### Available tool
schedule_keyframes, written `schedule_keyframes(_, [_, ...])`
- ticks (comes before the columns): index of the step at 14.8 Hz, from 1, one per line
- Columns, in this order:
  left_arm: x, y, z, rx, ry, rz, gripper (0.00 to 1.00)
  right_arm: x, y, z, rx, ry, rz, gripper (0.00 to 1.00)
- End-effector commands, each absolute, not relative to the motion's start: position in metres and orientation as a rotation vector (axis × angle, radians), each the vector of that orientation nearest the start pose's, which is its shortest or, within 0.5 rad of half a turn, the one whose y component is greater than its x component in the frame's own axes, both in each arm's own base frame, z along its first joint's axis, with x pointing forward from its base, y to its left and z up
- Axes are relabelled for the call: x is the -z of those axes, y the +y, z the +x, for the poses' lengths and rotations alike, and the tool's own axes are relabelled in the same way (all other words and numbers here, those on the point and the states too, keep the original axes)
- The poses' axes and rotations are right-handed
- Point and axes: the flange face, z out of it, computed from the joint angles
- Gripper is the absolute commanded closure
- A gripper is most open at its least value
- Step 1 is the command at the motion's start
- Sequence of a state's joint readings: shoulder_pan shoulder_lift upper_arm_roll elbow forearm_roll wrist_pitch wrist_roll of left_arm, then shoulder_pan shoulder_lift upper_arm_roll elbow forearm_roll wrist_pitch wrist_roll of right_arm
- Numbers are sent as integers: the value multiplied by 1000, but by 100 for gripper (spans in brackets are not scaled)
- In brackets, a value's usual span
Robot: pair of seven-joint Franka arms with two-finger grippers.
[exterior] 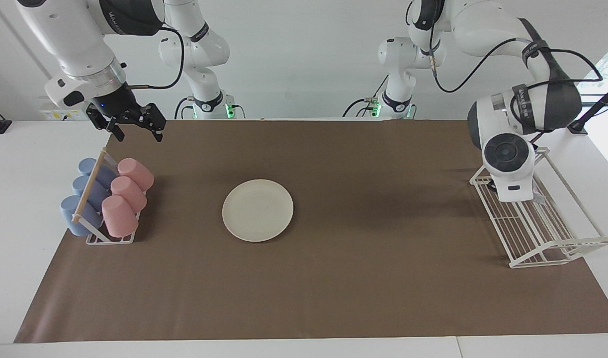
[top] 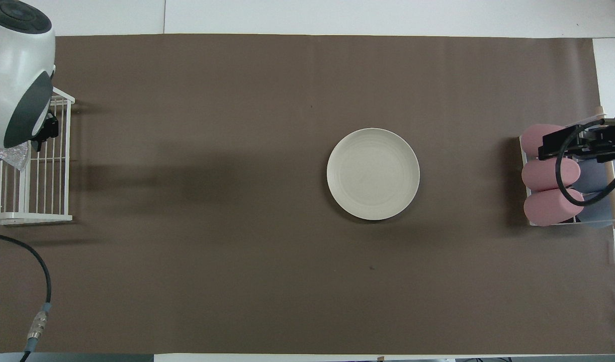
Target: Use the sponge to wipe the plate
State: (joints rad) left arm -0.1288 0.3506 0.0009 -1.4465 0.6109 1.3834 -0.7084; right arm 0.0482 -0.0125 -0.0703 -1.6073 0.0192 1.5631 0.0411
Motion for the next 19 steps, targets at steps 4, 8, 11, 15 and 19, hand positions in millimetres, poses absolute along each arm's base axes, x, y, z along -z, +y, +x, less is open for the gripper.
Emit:
schedule_keyframes(4, [-563,-16,598,-103,-649,-2613,0,-615,-9,552,-31,72,-3133,0])
schedule_keyframes(8, [-631,1,564,-62,-592,-2888,0,-616,-8,552,-29,101,-3130,0])
schedule_keyframes(11, [-653,-7,546,-63,-441,-3007,0,-616,-6,552,-29,123,-3130,0])
schedule_keyframes(15, [-656,-4,516,-197,-72,-3136,0,-615,-5,551,-34,120,-3130,0])
schedule_keyframes(19, [-625,-13,521,-156,-100,-3186,0,-615,-4,550,-39,120,-3130,0])
